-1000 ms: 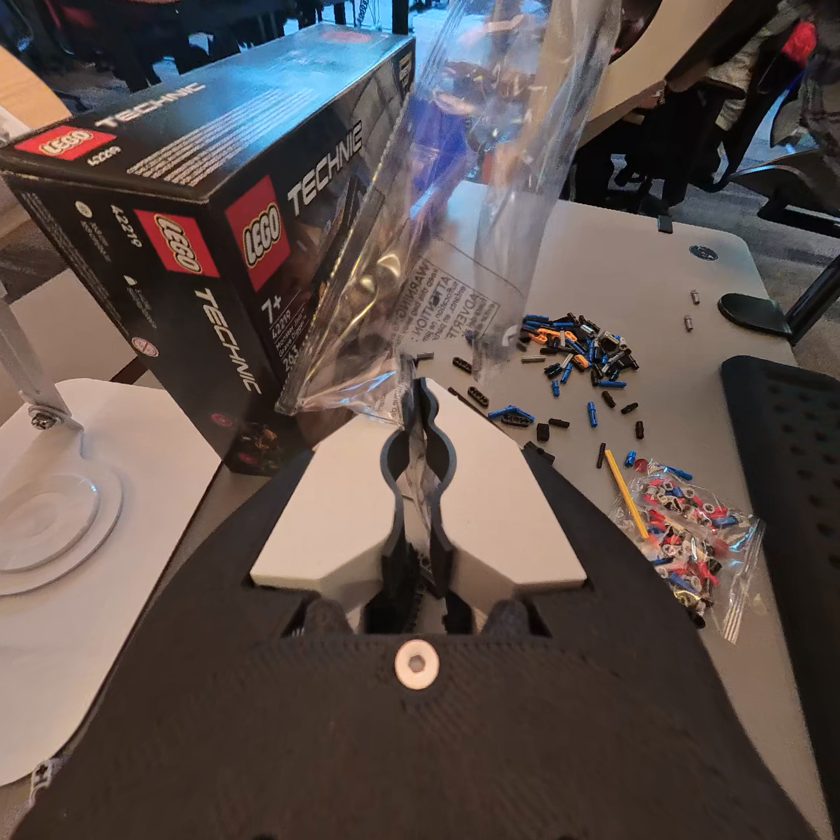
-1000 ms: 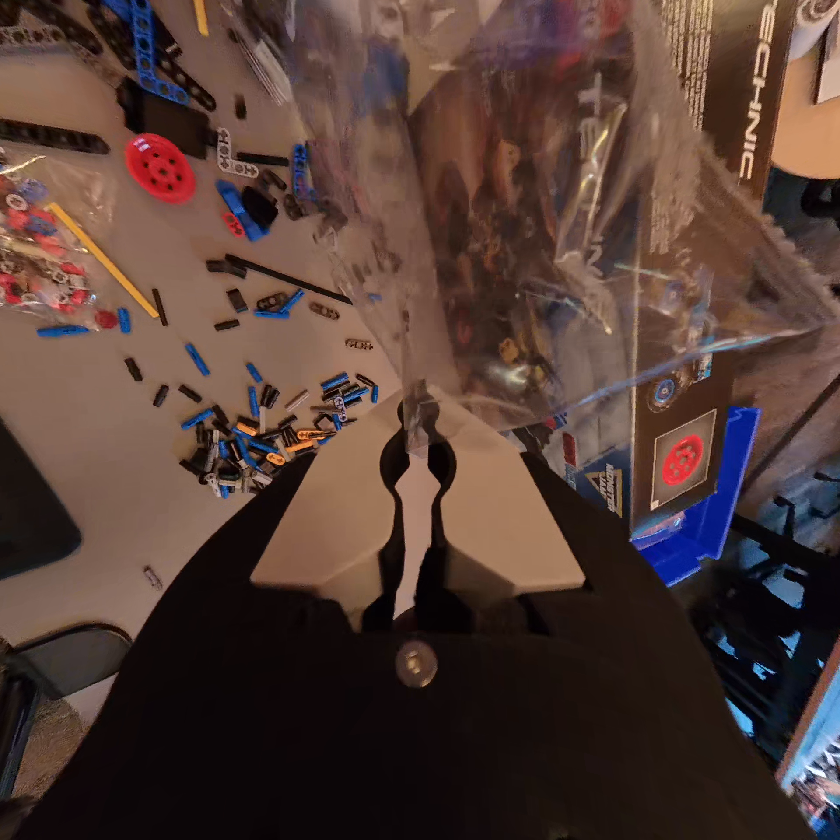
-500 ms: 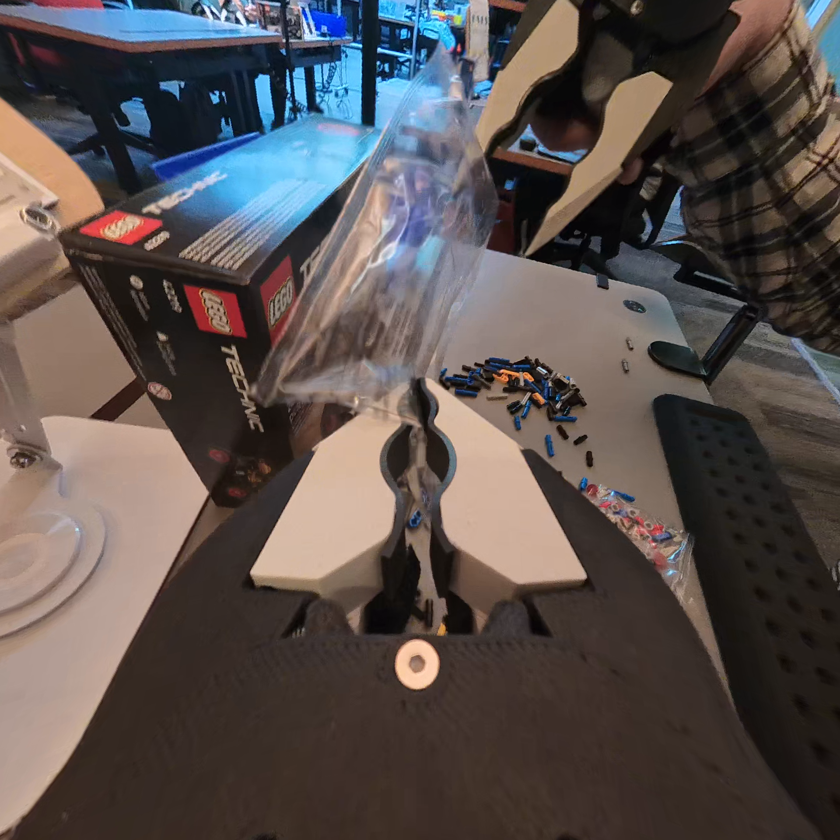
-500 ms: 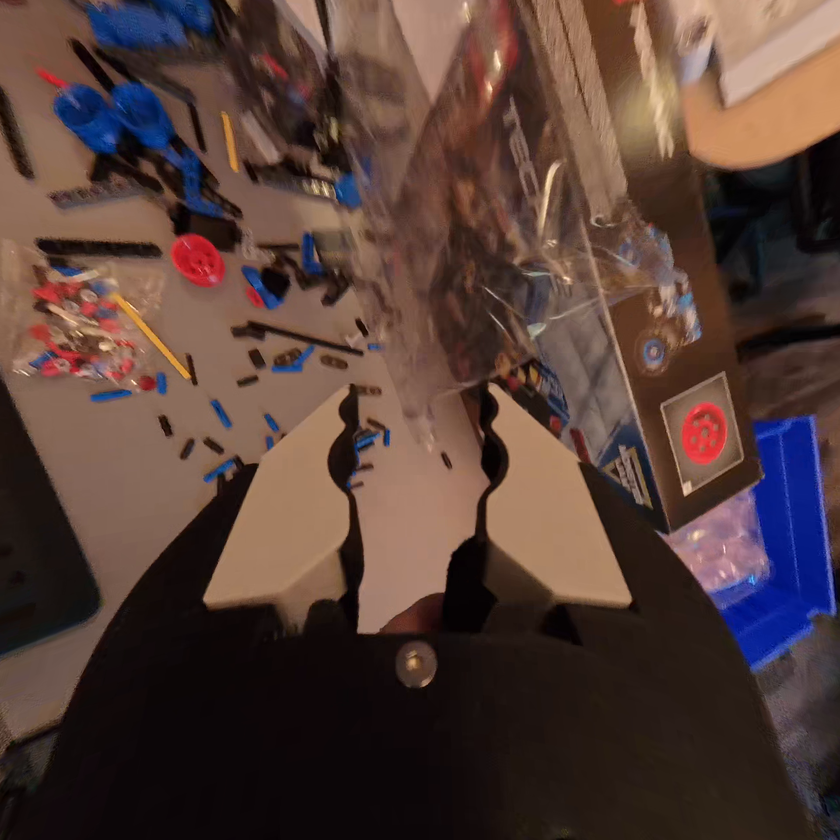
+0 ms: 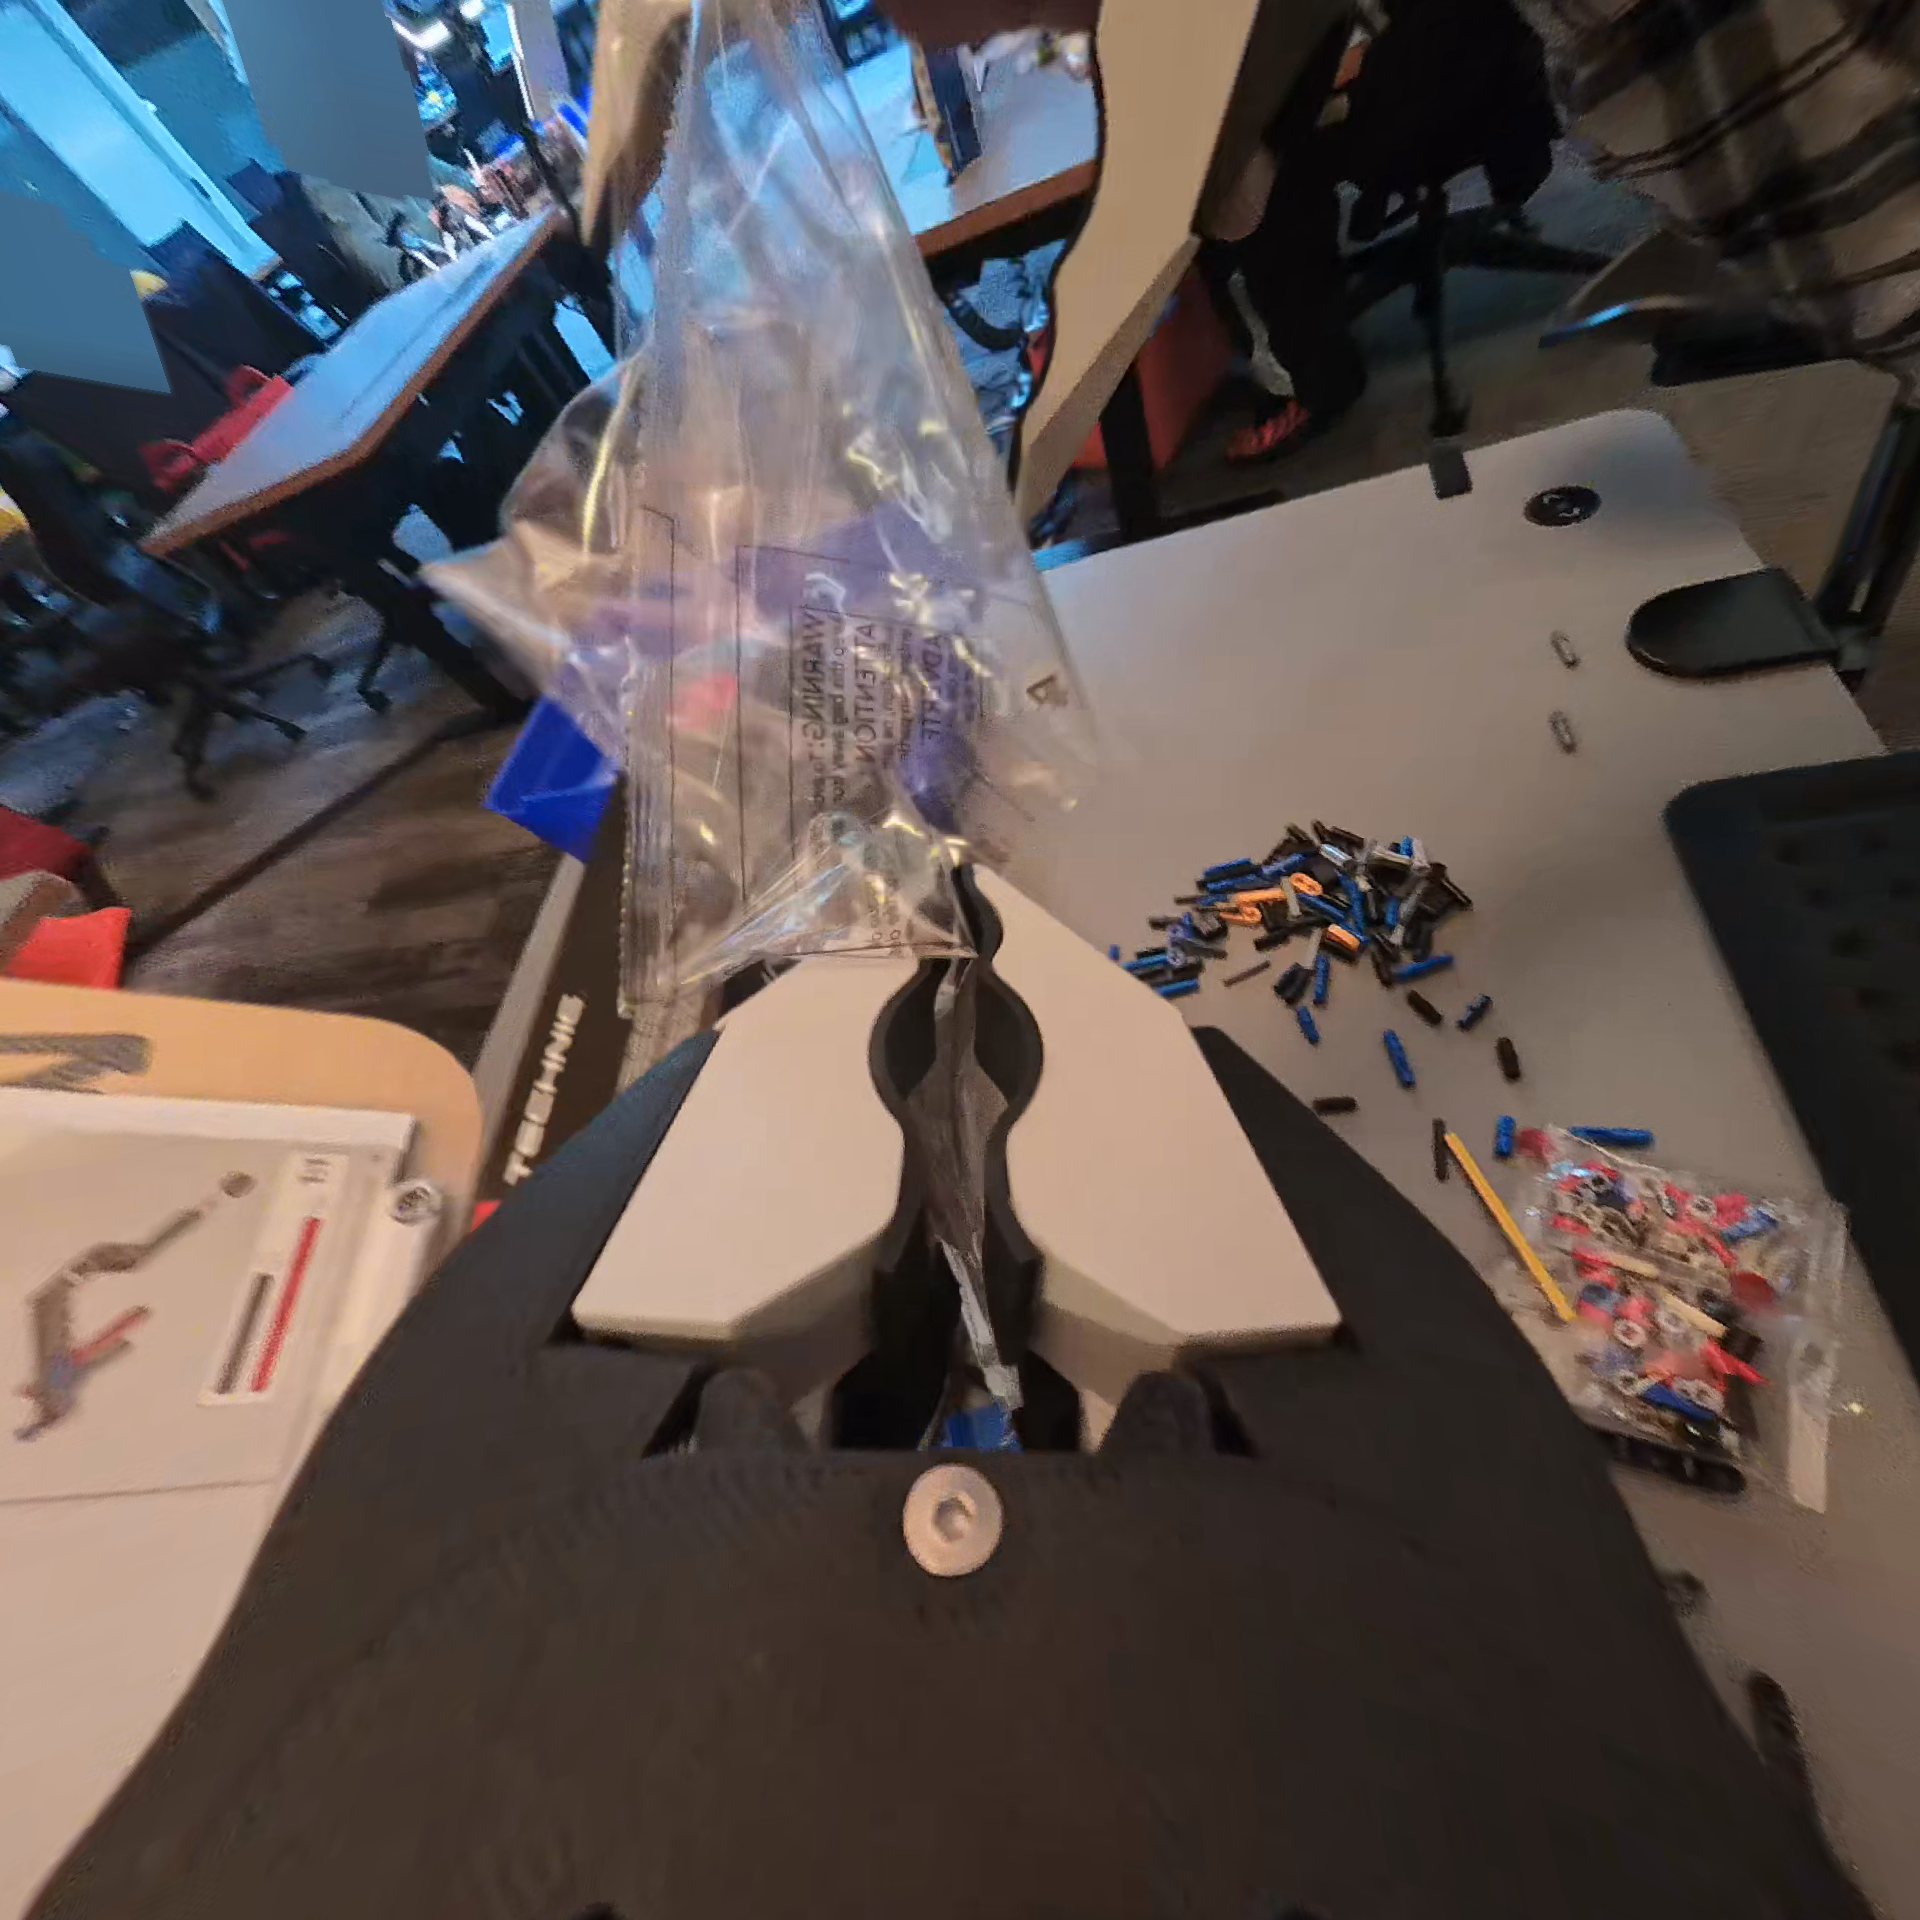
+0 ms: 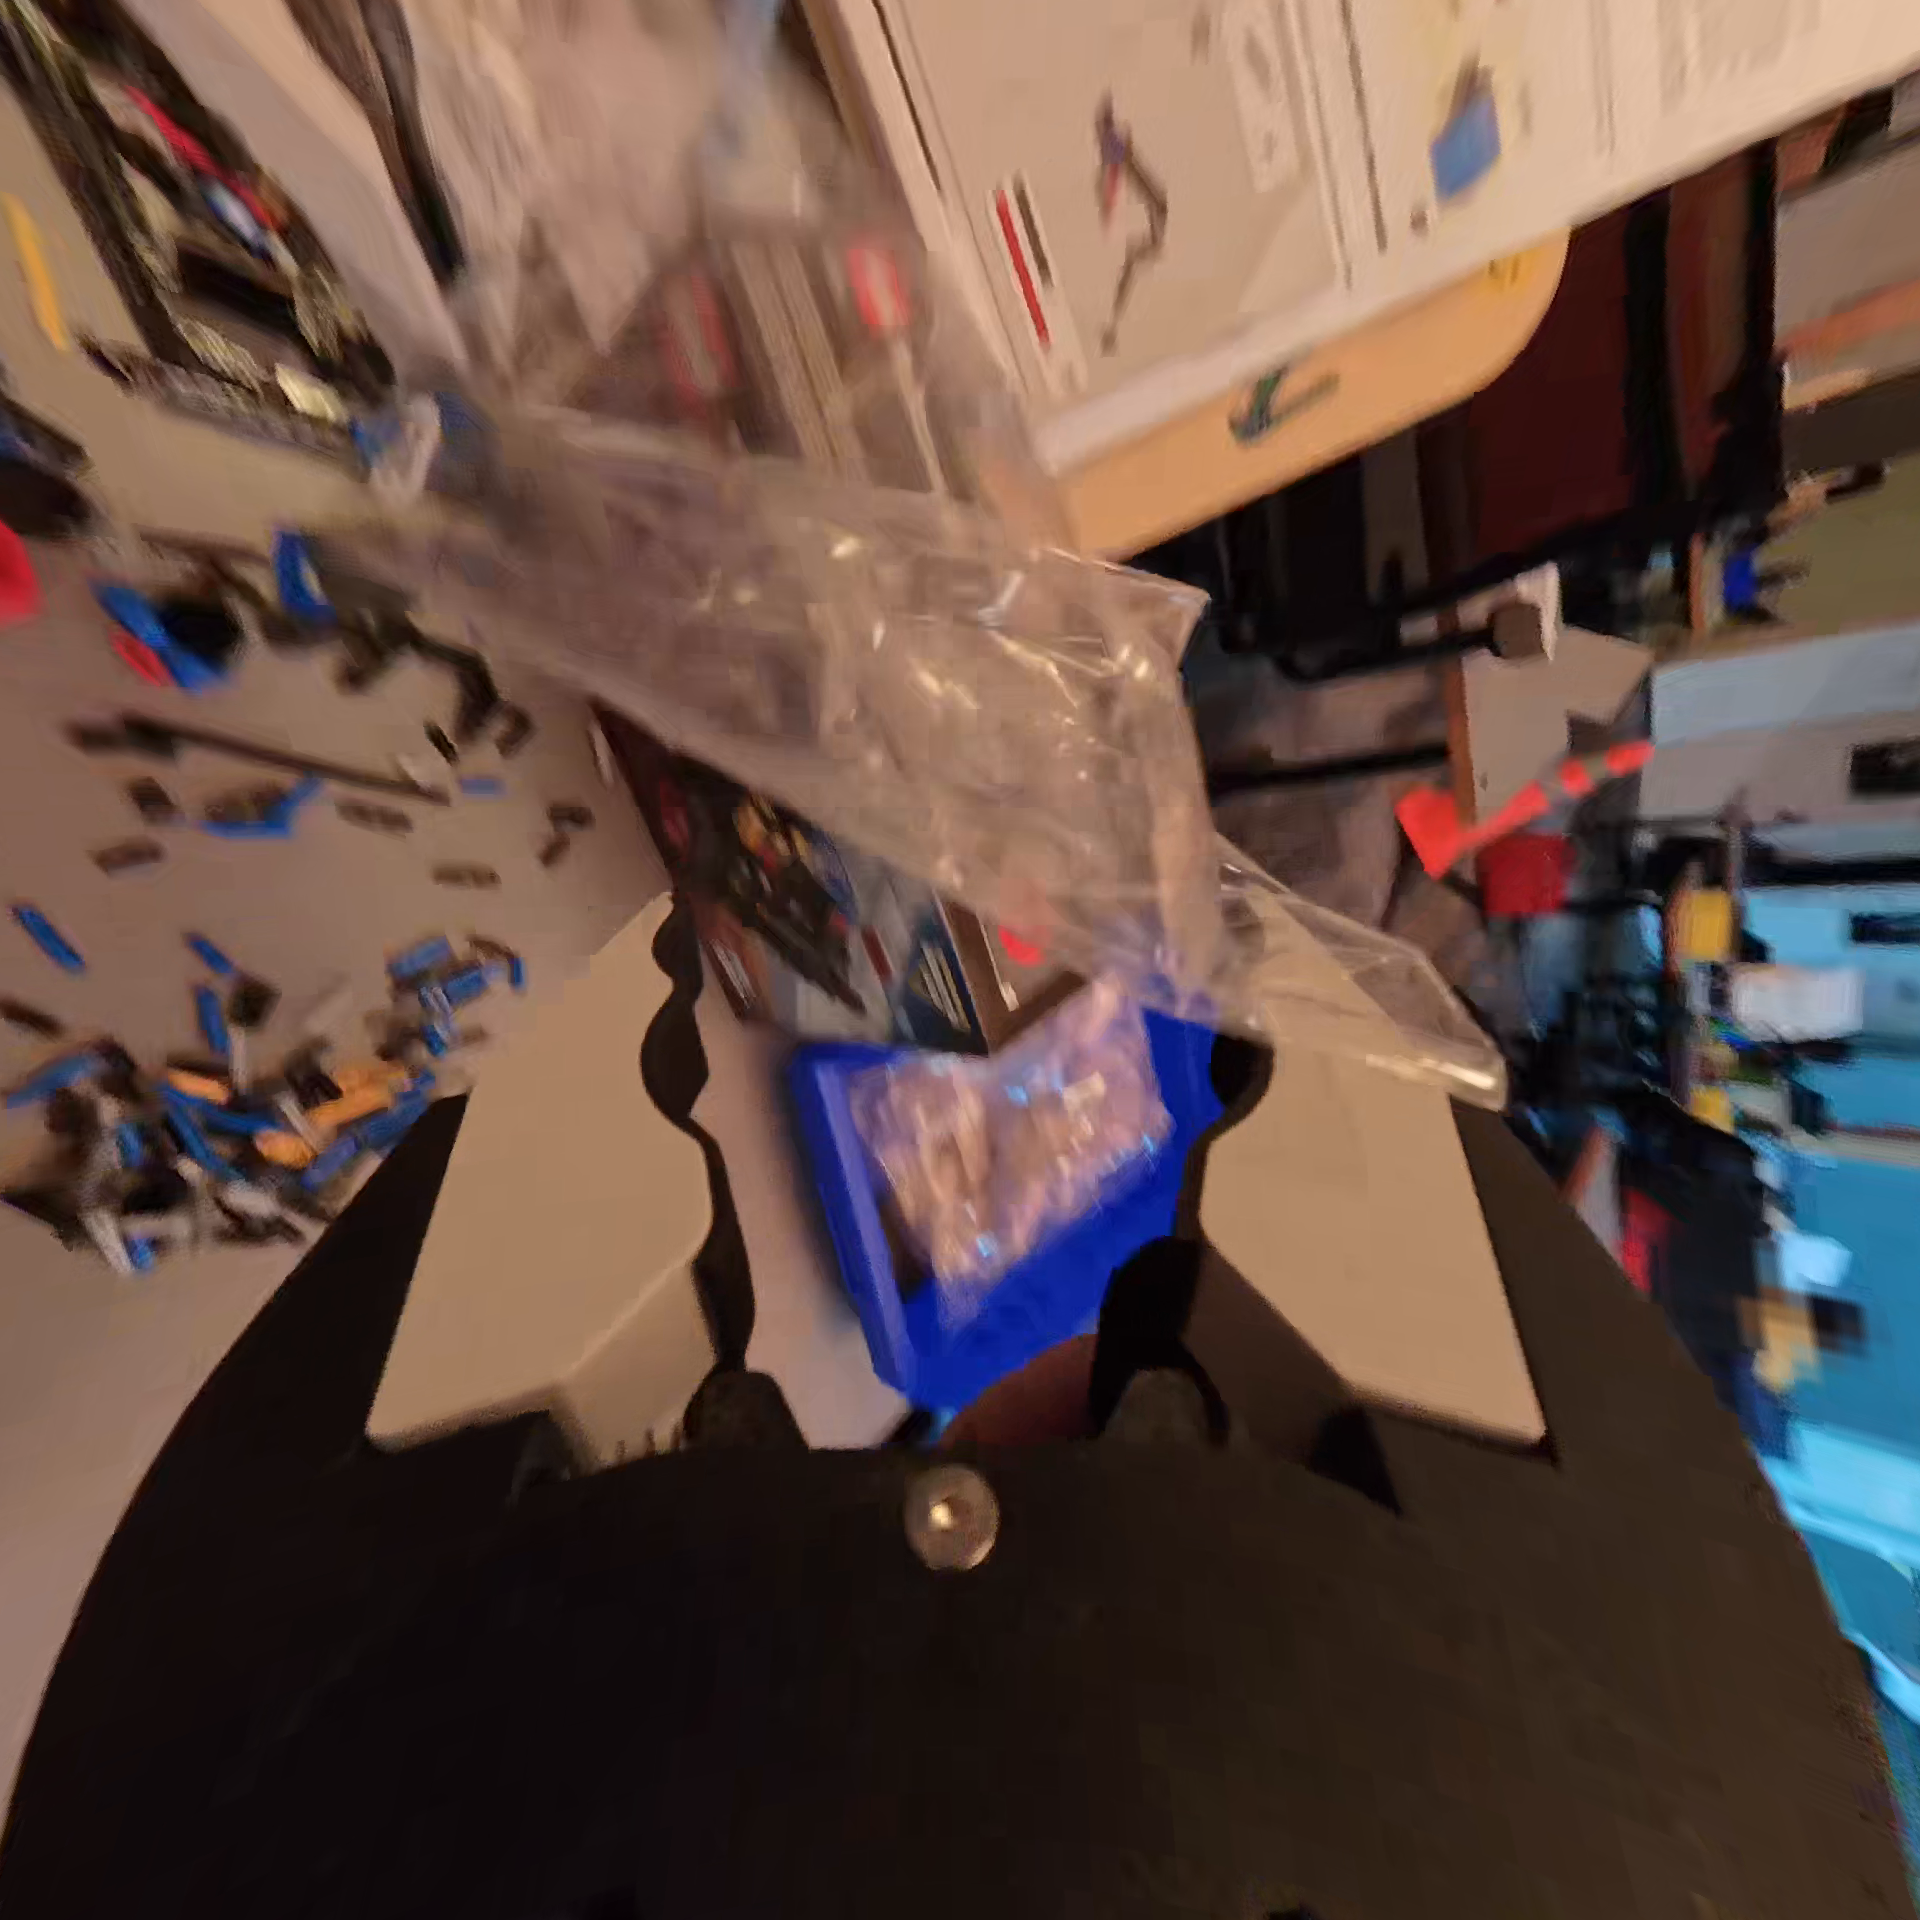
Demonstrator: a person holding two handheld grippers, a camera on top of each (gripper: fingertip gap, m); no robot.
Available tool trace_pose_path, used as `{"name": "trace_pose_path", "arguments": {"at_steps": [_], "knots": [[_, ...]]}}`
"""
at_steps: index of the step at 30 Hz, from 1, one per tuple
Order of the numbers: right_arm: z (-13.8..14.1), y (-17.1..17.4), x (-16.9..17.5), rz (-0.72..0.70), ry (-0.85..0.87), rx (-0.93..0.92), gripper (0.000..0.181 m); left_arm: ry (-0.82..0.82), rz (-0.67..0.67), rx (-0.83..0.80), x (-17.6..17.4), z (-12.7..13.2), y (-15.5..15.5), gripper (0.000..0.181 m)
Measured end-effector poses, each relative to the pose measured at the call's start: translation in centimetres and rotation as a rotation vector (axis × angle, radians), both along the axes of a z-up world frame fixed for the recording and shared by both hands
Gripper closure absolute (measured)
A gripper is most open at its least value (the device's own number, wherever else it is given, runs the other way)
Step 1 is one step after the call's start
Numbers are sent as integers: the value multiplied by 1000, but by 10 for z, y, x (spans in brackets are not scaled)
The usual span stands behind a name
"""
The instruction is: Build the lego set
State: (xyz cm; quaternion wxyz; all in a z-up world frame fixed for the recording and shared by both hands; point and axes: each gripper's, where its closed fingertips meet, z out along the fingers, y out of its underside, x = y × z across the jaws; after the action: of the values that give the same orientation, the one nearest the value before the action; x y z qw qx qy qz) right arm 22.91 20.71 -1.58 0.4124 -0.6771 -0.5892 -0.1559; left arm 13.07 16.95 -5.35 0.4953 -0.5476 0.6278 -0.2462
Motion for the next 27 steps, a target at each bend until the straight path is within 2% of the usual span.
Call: {"name": "trace_pose_path", "arguments": {"at_steps": [2,7,11,12,15,17,23,27], "knots": [[18,-6,8,-1,16,71,81,-11,2,26,6,13,3,181],[35,-31,9,32,74,156,81,-24,-10,52,17,32,1,181],[44,-32,-2,52,263,195,83,-10,-54,78,28,37,-13,181],[46,-31,-7,72,322,204,97,-14,-72,82,31,37,-19,181],[40,-30,-20,126,438,188,158,-13,-96,86,42,33,-27,181],[33,-32,-28,166,522,141,179,-12,-106,73,47,27,-30,181],[25,-31,-22,174,674,54,181,-76,-94,-33,50,6,-25,181],[39,-14,9,69,738,70,181,-130,-31,-85,46,2,-11,144]]}}
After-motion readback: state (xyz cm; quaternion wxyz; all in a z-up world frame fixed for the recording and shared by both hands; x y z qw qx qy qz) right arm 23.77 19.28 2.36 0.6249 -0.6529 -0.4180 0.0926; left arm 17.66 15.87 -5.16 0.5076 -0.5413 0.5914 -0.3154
